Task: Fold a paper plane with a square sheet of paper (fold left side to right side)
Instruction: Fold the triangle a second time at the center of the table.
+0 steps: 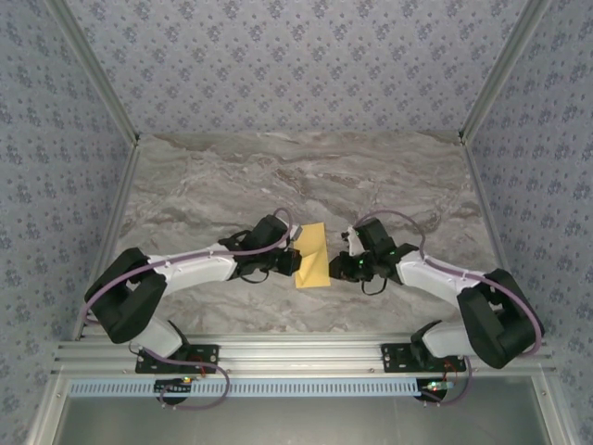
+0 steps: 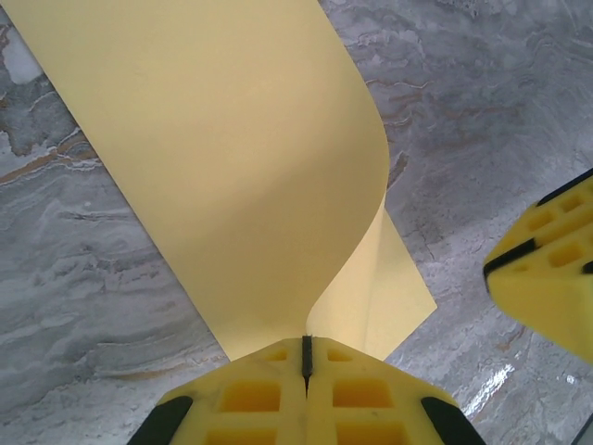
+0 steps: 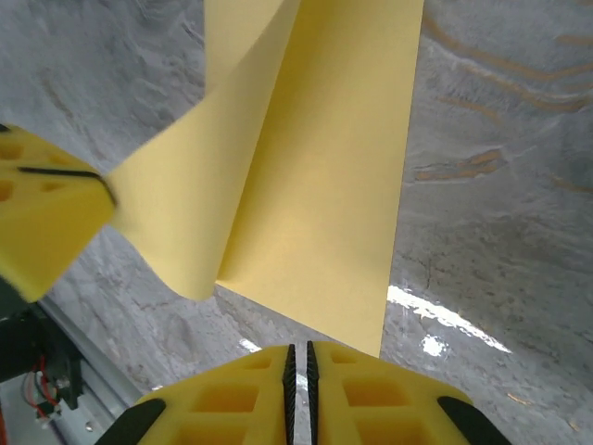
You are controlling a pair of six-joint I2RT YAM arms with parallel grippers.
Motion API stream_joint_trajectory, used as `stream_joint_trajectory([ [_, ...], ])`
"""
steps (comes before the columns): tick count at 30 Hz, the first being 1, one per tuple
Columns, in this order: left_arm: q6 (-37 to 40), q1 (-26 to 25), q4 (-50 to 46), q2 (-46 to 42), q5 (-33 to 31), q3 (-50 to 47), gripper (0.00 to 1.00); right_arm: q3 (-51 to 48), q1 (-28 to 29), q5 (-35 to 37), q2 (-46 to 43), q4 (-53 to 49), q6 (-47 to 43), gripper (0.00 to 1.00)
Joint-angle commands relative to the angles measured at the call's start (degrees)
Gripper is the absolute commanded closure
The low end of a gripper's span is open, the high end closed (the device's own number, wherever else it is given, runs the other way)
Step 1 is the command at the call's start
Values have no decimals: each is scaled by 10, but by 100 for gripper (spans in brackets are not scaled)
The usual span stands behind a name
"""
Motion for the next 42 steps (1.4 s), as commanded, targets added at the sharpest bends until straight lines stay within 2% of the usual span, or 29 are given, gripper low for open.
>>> stream_joint_trajectory([
  [1, 19, 7, 2, -9, 14, 4, 100, 5, 14, 39, 21, 2, 7, 88],
  [42, 44, 24, 14, 71, -17, 41, 100, 52, 38, 64, 117, -87, -29, 87],
])
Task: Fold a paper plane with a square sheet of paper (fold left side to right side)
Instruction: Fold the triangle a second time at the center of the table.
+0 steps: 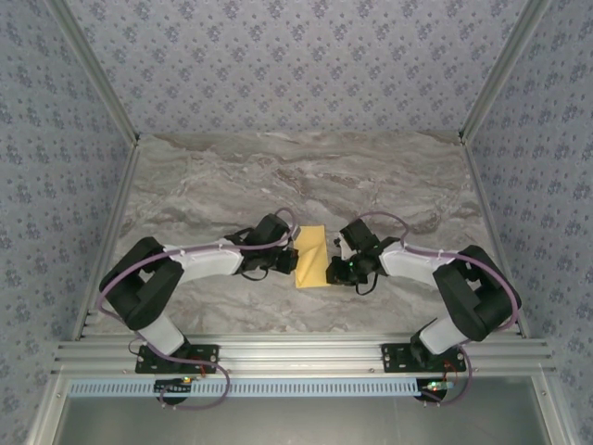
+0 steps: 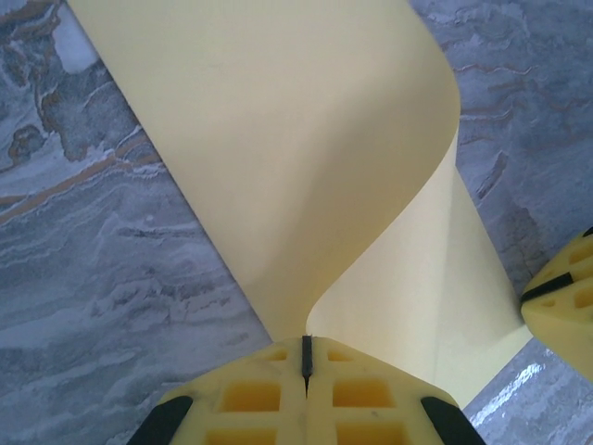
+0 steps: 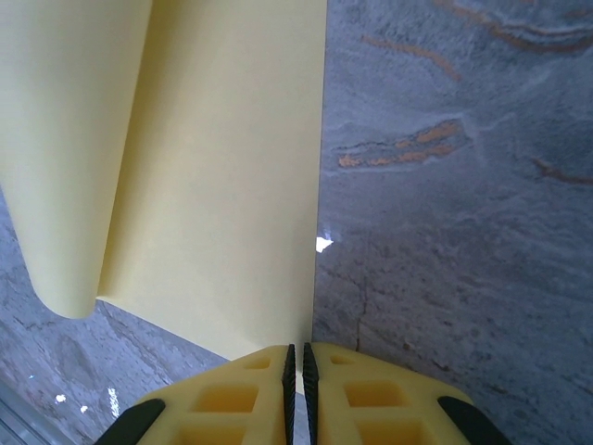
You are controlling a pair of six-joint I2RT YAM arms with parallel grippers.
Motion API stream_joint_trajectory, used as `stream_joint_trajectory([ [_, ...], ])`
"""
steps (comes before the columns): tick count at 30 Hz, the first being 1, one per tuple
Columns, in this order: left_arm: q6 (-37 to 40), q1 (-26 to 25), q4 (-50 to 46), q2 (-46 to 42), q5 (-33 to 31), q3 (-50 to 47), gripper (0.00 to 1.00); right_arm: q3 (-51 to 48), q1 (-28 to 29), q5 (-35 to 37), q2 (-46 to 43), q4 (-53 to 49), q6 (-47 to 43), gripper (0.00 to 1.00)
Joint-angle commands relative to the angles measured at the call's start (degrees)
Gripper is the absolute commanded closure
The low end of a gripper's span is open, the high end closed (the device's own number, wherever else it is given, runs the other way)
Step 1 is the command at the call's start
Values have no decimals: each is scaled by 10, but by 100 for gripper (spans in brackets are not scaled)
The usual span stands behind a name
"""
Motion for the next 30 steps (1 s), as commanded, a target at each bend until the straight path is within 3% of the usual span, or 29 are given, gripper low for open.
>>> stream_joint_trajectory([
  [1, 15, 3, 10, 10, -4, 25, 100, 3, 9, 16, 19, -35, -14, 86],
  [30, 31, 5, -5, 58, -22, 49, 100, 11, 10, 20, 24, -49, -22, 86],
])
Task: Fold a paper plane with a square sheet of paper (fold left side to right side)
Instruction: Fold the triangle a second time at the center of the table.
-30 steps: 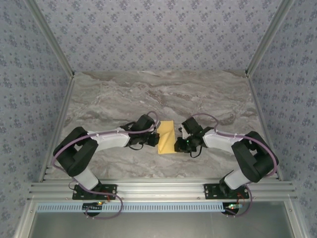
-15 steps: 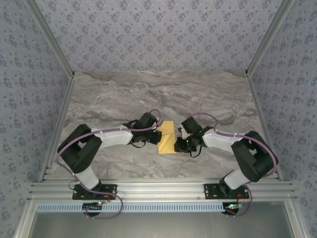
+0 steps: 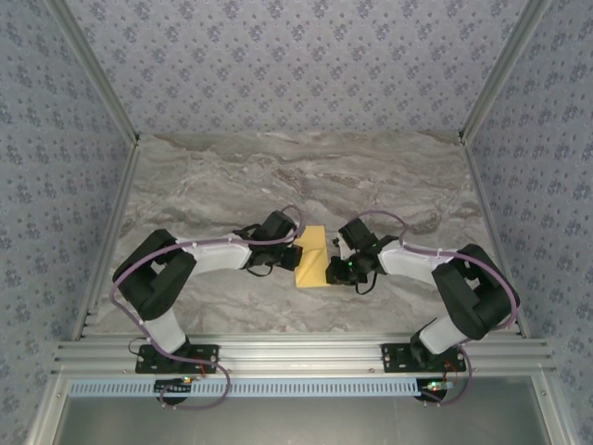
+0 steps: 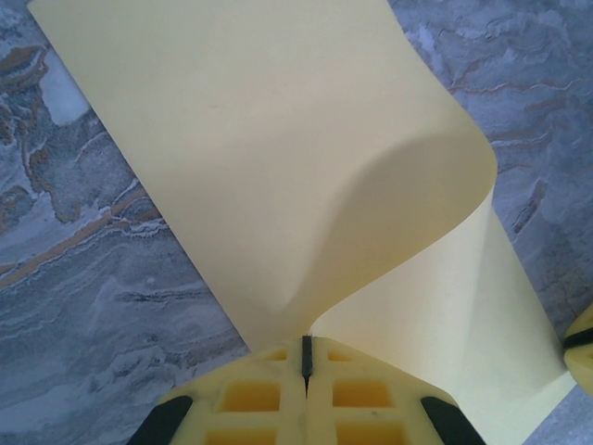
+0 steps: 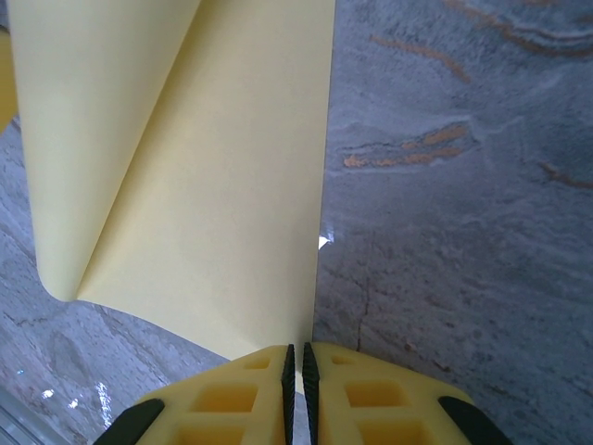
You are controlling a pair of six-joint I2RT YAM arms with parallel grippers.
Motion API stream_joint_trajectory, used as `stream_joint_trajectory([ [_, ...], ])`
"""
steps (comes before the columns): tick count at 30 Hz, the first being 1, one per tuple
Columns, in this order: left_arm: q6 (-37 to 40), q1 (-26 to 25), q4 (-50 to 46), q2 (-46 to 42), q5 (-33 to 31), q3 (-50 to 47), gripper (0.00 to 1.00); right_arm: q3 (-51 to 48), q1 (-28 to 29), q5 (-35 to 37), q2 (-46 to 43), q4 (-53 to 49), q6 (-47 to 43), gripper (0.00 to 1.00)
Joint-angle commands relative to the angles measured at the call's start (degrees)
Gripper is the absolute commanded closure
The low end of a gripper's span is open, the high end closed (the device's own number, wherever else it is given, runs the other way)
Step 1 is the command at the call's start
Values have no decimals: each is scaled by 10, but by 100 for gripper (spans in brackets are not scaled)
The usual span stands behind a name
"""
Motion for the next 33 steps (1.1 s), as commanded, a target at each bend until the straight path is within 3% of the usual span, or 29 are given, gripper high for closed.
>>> stream_joint_trajectory([
  [1, 9, 4, 0, 9, -7, 12, 100, 1, 7, 15, 20, -36, -9, 86],
  [21, 10, 6, 4, 24, -7, 14, 100, 9, 8, 12, 25, -42, -15, 86],
  [33, 11, 5, 2, 27, 0, 11, 100, -9, -38, -86, -41, 72, 18, 86],
])
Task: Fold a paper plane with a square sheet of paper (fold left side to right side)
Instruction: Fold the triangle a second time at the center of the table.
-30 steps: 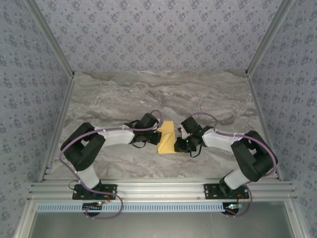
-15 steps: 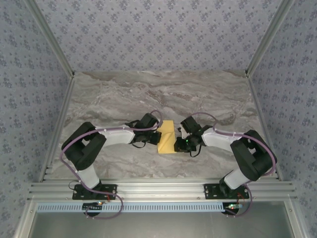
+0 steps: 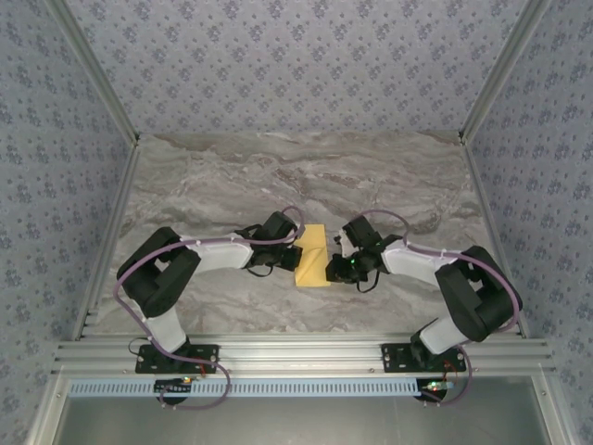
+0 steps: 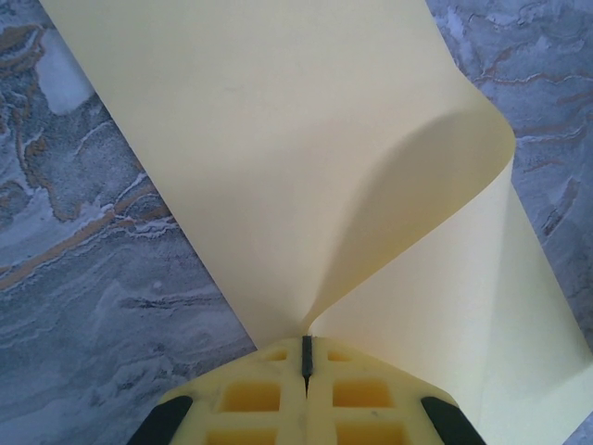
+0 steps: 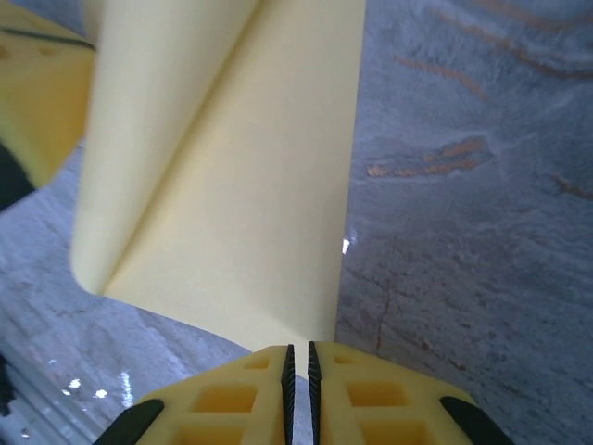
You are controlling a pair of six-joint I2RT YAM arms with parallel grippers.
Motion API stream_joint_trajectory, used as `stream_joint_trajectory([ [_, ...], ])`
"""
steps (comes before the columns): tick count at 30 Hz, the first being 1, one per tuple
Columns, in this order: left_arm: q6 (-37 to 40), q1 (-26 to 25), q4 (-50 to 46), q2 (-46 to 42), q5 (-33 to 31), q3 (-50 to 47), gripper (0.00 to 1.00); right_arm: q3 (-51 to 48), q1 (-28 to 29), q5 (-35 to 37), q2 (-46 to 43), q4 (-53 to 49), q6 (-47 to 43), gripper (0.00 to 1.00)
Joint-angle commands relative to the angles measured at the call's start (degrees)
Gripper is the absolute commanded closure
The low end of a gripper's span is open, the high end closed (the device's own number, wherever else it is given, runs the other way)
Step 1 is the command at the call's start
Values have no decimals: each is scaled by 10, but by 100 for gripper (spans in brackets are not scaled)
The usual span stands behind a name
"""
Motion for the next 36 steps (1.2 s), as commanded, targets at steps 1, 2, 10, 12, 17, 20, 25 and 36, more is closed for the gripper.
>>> stream_joint_trajectory([
  [1, 12, 3, -2, 11, 2, 10, 100, -6, -16, -54, -23, 78, 28, 87],
  [2, 12, 3, -3, 11, 2, 9, 100, -7, -16, -62, -20, 101, 35, 86],
  [10, 10, 3, 0, 12, 8, 10, 100, 39, -16, -72, 54, 195, 84, 88],
  [12, 10, 3, 0, 12, 9, 10, 100, 53, -12, -75, 74, 204, 89, 88],
  [17, 10, 3, -1, 13, 10, 10, 100, 86, 0, -77, 116, 209, 89, 88],
  [20, 10, 3, -1, 13, 10, 11, 100, 93, 3, -71, 133, 201, 86, 88],
  [25, 11, 3, -4, 13, 9, 13, 100, 92, 3, -53, 145, 175, 71, 88],
  [36, 12, 3, -6, 14, 4, 17, 100, 89, 3, -28, 145, 139, 44, 88],
])
